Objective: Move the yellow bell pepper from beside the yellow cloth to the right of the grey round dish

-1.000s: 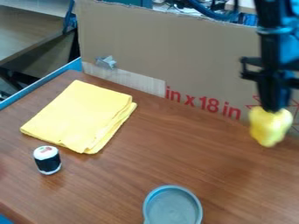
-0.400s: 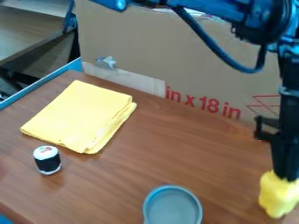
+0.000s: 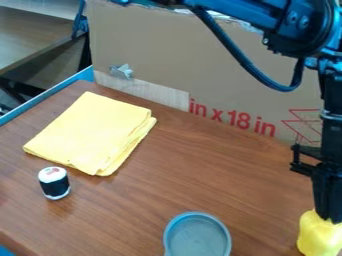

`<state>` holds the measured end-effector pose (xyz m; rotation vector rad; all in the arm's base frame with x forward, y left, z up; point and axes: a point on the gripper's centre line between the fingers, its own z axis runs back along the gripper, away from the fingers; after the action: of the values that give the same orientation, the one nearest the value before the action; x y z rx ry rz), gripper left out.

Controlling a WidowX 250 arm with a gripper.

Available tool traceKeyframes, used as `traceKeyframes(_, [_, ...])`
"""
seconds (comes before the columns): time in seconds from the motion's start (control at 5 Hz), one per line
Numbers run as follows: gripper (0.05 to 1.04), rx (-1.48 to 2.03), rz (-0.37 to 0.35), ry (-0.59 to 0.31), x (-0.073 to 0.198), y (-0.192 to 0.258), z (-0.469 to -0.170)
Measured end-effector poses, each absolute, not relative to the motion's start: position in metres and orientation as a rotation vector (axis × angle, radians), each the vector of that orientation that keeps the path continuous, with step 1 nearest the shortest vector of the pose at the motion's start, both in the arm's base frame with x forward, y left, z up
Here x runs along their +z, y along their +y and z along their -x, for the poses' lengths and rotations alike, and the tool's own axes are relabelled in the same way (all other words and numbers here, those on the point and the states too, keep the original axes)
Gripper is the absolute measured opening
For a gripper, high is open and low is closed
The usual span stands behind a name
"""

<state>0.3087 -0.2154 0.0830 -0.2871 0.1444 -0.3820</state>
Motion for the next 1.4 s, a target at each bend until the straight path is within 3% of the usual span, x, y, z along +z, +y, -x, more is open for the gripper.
traceKeyframes(0.2, [0.135, -0.401, 0.28, 0.15, 0.083, -0.219, -0.305])
traceKeyframes(0.6, [0.579, -0.426, 0.255, 0.121, 0.085, -0.225, -0.304])
traceKeyframes(0.8, [0.875, -0.42, 0.253, 0.072, 0.101, -0.221, -0.301])
traceKeyframes(1.0, [1.01, -0.397, 0.225, -0.049, 0.139, -0.206, -0.296])
traceKeyframes(1.2, [1.006, -0.312, 0.142, -0.136, 0.17, -0.183, -0.291])
traceKeyframes(1.4, [1.003, -0.242, 0.035, -0.137, 0.181, -0.153, -0.273])
